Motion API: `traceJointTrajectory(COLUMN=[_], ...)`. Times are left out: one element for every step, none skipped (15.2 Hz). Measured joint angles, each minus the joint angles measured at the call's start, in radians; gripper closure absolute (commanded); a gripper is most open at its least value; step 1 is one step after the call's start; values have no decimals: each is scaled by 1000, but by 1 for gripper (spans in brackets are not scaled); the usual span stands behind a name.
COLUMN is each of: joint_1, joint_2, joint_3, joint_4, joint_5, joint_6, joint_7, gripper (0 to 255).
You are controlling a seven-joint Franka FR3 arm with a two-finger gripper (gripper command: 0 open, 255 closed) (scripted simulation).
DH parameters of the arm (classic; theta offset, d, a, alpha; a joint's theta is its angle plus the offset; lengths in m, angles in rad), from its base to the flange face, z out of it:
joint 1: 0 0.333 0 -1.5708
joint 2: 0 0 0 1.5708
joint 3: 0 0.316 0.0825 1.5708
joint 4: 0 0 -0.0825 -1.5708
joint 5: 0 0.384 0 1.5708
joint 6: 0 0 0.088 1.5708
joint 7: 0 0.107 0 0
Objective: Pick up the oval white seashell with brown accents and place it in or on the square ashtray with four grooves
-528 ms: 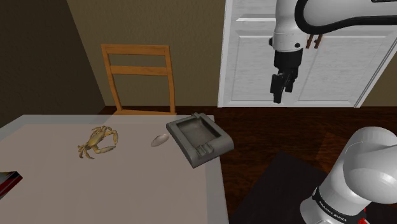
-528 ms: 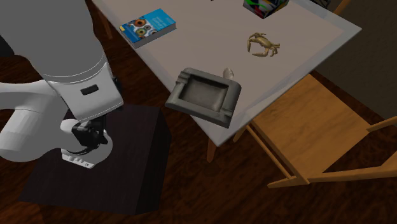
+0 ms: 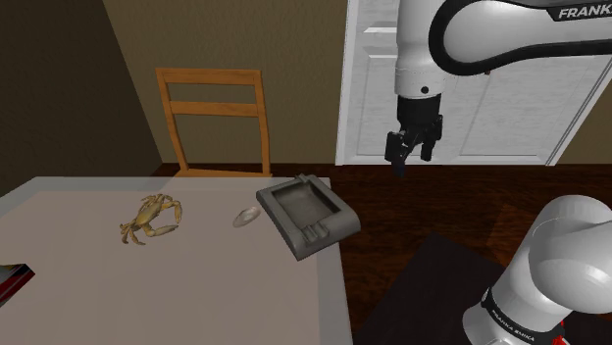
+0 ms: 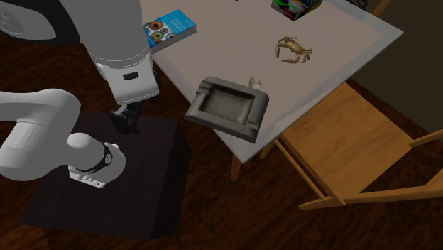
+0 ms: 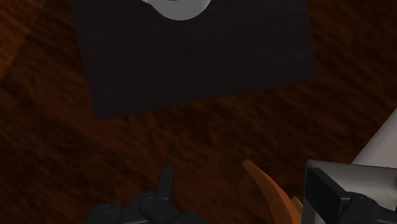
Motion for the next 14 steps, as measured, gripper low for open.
traceJointTrajectory(joint_1=[-2, -4, -6, -9, -12, -15, -18, -25, -29, -36, -42, -48, -54, -57], joint_2=[22, 43, 61, 74, 90, 118, 146, 175, 204, 235, 267, 306, 331, 367], joint_3=[24, 49, 72, 92, 112, 139, 166, 185, 210, 231, 252, 279, 296, 323], joint_4=[9, 14, 19, 13, 23, 33, 50, 63, 79, 97, 113, 135, 149, 171], joint_5=[19, 38, 55, 70, 83, 98, 112, 119, 128, 132, 136, 138, 138, 138], joint_6=[16, 36, 52, 74, 85, 107, 124, 144, 162, 181, 202, 224, 239, 259], joint_7=[45, 92, 137, 179, 221, 269, 319, 361, 408, 453, 498, 548, 592, 646], gripper=[0, 0, 0, 0, 0, 0, 0, 0, 0, 0, 0, 0, 0, 0])
